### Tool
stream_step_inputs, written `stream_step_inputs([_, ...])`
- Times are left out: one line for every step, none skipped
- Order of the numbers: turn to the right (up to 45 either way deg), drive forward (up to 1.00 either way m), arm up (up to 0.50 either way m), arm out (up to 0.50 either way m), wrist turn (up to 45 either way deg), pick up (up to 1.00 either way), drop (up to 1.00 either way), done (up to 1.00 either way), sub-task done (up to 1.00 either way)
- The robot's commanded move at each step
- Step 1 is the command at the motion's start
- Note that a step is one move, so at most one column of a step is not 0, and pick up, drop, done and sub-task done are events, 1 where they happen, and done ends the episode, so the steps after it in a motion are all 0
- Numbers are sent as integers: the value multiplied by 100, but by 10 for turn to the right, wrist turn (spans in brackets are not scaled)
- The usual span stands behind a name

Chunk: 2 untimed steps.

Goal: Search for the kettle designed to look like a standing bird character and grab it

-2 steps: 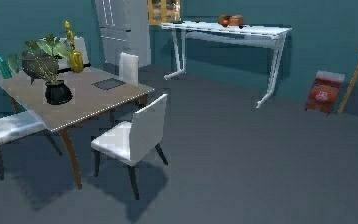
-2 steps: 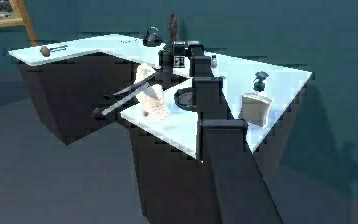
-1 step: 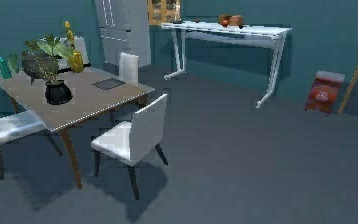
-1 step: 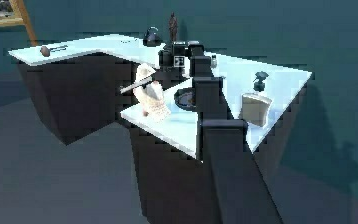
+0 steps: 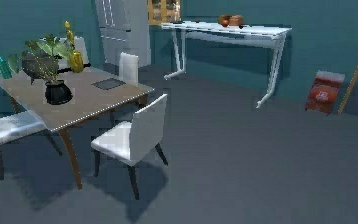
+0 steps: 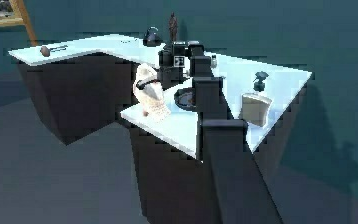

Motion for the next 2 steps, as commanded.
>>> stream_step_inputs([0,0,0,0,0,100,0,0,0])
stream_step_inputs([0,0,0,0,0,0,0,100,0])
